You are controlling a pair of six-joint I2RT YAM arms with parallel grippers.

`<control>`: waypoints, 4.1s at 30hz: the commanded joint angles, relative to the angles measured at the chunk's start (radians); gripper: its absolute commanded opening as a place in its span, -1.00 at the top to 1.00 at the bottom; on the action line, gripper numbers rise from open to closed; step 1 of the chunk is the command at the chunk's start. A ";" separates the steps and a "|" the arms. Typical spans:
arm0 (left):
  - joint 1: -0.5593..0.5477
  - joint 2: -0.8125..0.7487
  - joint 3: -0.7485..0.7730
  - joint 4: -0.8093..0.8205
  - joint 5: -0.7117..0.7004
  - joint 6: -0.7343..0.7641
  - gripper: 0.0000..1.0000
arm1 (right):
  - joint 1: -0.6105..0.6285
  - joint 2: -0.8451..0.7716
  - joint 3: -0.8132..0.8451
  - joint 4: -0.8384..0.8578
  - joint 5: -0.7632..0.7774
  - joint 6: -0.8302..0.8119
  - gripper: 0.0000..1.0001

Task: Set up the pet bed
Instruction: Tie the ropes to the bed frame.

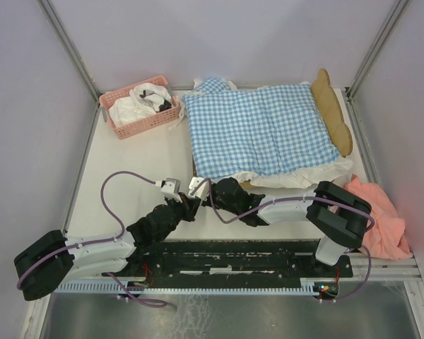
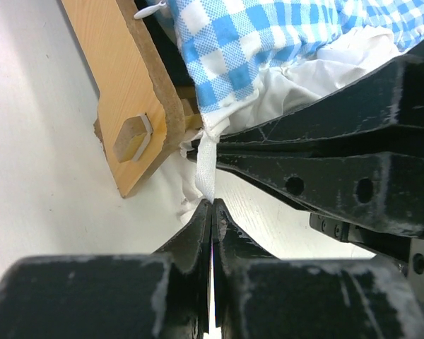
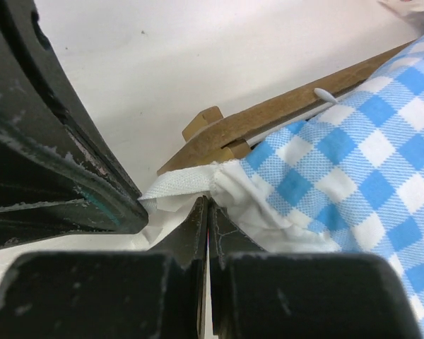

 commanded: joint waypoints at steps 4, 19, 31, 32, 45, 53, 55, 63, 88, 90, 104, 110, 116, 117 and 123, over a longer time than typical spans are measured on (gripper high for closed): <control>0.002 0.003 0.041 0.033 0.007 -0.031 0.95 | 0.004 -0.087 -0.032 0.106 -0.025 -0.039 0.95; 0.002 -0.002 0.045 0.028 0.003 -0.028 0.95 | 0.003 -0.055 0.035 -0.053 -0.144 -0.115 0.95; 0.002 -0.026 0.036 0.023 -0.004 -0.028 0.95 | 0.003 -0.029 0.083 -0.172 -0.152 -0.149 0.95; 0.003 -0.027 0.034 0.023 -0.006 -0.028 0.95 | 0.003 -0.024 0.089 -0.183 -0.153 -0.151 0.95; 0.003 -0.018 0.044 0.016 -0.003 -0.021 0.95 | 0.003 -0.102 0.031 -0.046 -0.148 -0.178 0.95; 0.002 -0.007 0.069 -0.002 0.016 -0.019 0.95 | 0.003 -0.066 0.005 0.069 -0.181 -0.268 0.95; 0.002 -0.011 0.071 -0.007 0.015 -0.018 0.95 | 0.002 -0.072 0.009 0.068 -0.197 -0.280 0.95; 0.002 -0.035 0.050 -0.002 0.006 -0.038 0.95 | 0.000 -0.031 0.033 0.014 -0.258 -0.360 0.95; 0.005 -0.481 0.110 -0.596 -0.166 -0.321 -0.01 | -0.008 0.008 0.005 0.103 -0.175 -0.319 0.95; 0.011 -0.484 0.119 -0.577 -0.167 -0.286 0.02 | -0.008 0.006 0.005 0.102 -0.176 -0.320 0.95; 0.107 -0.263 0.117 -0.327 0.037 -0.271 0.07 | -0.008 0.002 -0.002 0.114 -0.179 -0.307 0.95; 0.135 -0.252 0.103 -0.294 0.046 -0.270 0.02 | -0.009 0.006 0.006 0.118 -0.177 -0.309 0.95; 0.174 -0.210 0.097 -0.277 0.068 -0.290 0.07 | -0.008 0.011 0.013 0.121 -0.180 -0.305 0.96; 0.176 -0.201 0.096 -0.278 0.068 -0.296 0.08 | -0.008 0.010 0.013 0.121 -0.180 -0.305 0.95; 0.183 -0.178 0.066 -0.228 0.067 -0.321 0.07 | -0.008 0.012 0.010 0.123 -0.185 -0.300 0.95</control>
